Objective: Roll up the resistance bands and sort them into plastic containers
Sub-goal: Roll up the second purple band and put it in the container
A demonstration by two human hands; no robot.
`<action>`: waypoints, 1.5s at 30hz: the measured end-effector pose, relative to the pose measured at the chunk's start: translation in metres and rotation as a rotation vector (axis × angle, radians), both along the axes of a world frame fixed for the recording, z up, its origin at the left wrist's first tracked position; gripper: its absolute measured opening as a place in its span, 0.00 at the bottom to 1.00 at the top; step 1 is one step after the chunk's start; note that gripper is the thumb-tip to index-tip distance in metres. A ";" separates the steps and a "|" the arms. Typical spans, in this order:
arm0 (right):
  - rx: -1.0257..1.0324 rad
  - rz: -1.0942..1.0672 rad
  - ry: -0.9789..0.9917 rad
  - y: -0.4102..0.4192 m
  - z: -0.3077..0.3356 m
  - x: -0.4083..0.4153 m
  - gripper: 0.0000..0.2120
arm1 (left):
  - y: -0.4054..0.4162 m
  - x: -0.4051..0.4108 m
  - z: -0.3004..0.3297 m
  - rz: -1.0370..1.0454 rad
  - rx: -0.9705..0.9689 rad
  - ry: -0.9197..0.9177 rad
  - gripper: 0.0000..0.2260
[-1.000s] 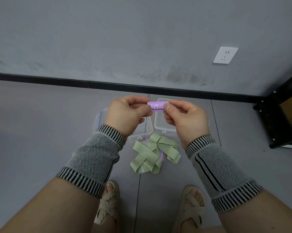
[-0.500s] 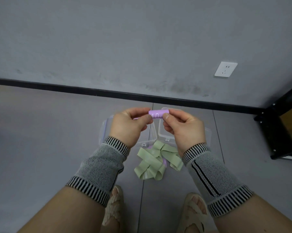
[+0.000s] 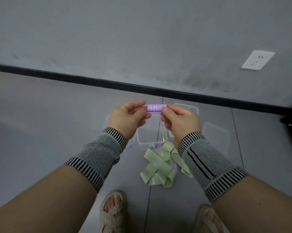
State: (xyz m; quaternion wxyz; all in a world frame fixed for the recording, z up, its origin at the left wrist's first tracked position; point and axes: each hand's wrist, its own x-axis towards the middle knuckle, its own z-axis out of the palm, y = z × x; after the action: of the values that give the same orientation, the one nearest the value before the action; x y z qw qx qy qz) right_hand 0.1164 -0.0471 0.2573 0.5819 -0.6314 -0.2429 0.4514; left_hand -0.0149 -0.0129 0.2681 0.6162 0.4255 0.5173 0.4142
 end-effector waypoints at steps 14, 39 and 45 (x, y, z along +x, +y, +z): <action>-0.318 -0.009 -0.023 0.120 -0.247 0.029 0.09 | 0.118 -0.003 -0.262 -0.132 0.123 0.853 0.15; -0.418 0.277 -0.538 0.249 -0.368 0.010 0.12 | 0.179 -0.012 -0.368 -0.313 0.438 1.099 0.28; -0.335 0.363 -0.882 0.243 -0.380 0.012 0.13 | 0.174 -0.004 -0.373 -0.286 0.434 1.072 0.27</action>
State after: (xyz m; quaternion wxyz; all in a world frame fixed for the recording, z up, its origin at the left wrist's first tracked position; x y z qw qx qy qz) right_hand 0.1280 0.1960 -0.1227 0.2266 -0.7943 -0.4956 0.2686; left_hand -0.0187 0.1610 -0.1045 0.2178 0.7570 0.5973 0.1510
